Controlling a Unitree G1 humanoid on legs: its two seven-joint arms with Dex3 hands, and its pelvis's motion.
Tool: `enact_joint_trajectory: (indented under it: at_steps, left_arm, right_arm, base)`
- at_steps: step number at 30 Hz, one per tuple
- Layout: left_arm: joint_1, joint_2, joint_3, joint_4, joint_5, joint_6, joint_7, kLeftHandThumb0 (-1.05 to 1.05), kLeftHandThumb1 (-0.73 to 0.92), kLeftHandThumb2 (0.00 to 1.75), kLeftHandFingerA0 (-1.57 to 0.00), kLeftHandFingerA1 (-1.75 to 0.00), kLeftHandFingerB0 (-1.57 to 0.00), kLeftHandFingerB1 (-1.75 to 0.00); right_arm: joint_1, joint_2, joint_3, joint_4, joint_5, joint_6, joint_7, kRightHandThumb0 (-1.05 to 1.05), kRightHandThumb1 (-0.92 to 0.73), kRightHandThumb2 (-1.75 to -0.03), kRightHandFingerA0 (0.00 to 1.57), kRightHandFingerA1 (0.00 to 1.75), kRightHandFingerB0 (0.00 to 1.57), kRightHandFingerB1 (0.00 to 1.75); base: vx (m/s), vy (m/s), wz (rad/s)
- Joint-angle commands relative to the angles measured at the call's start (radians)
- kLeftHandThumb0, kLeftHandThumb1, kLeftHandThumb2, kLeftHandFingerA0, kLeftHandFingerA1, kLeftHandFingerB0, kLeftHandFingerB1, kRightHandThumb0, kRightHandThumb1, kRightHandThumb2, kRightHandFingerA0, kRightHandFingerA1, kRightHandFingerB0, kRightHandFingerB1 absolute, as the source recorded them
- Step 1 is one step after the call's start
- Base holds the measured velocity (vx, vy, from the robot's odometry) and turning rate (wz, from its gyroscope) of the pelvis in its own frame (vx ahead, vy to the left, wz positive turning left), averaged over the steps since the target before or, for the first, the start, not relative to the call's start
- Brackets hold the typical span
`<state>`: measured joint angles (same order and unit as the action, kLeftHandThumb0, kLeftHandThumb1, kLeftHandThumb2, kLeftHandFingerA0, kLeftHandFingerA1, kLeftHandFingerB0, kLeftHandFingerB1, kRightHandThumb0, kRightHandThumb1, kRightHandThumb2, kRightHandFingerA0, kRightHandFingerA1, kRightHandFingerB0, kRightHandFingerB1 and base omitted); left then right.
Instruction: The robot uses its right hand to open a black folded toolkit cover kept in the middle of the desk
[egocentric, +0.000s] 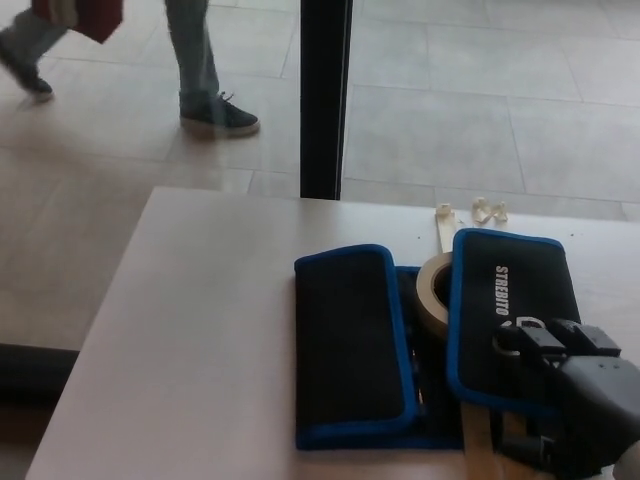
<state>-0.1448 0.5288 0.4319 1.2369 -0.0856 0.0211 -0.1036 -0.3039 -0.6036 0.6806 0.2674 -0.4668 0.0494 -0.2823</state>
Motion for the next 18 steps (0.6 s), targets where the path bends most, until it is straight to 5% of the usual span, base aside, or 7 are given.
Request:
enact_joint_trajectory:
  at_steps: [1, 7, 8, 10, 12, 13, 18]
  left_arm:
    - [-0.012, 0.062, -0.002, 0.015, -0.014, 0.034, -0.013, -0.68, 0.76, 0.62, -0.47, -0.69, -0.43, -0.52]
    - [-0.014, 0.058, 0.014, 0.014, -0.031, 0.036, -0.012, -0.67, 0.74, 0.62, -0.48, -0.72, -0.43, -0.53]
    - [-0.012, 0.06, 0.008, 0.014, -0.025, 0.035, -0.014, -0.67, 0.76, 0.62, -0.48, -0.7, -0.42, -0.52]
    - [-0.006, 0.063, -0.008, 0.013, -0.01, 0.024, -0.027, -0.69, 0.77, 0.63, -0.45, -0.68, -0.41, -0.51]
    - [-0.008, 0.06, 0.001, 0.016, -0.017, 0.027, -0.015, -0.68, 0.75, 0.62, -0.46, -0.7, -0.43, -0.53]
    - [-0.011, 0.058, 0.008, 0.017, -0.025, 0.032, -0.009, -0.66, 0.74, 0.61, -0.49, -0.73, -0.43, -0.53]
    - [-0.009, 0.054, 0.012, 0.018, -0.027, 0.029, -0.012, -0.66, 0.77, 0.62, -0.49, -0.69, -0.43, -0.52]
  right_arm:
    - [-0.079, -0.125, 0.233, 0.031, -0.546, 0.081, 0.184, -0.82, -0.42, -0.7, 0.0, 0.0, 0.0, 0.17]
    - [-0.105, -0.117, 0.261, 0.038, -0.584, 0.14, 0.218, -0.75, -0.39, -0.84, 0.0, 0.16, 0.0, 0.06]
    - [-0.101, -0.109, 0.256, 0.05, -0.582, 0.149, 0.172, -0.69, -0.33, -0.72, 0.0, 0.11, 0.07, 0.29]
    - [-0.087, -0.068, 0.232, 0.108, -0.567, 0.186, -0.022, -0.38, -0.55, -0.57, 0.15, 0.49, 0.15, 0.34]
    - [-0.083, -0.039, 0.208, 0.146, -0.532, 0.183, -0.119, -0.52, -0.57, -0.56, 0.41, 0.64, 0.25, 0.35]
    - [-0.09, -0.03, 0.194, 0.167, -0.513, 0.157, -0.17, -0.59, -0.71, -0.61, 0.83, 1.5, 0.35, 0.43]
    - [-0.132, 0.014, 0.145, 0.244, -0.456, 0.072, -0.321, -0.56, -0.78, -0.69, 0.86, 1.63, 0.37, 0.51]
  base:
    - [0.0, 0.0, 0.0]
    - [0.0, 0.0, 0.0]
    - [0.0, 0.0, 0.0]
    - [0.0, 0.0, 0.0]
    - [0.0, 0.0, 0.0]
    - [0.0, 0.0, 0.0]
    - [0.0, 0.0, 0.0]
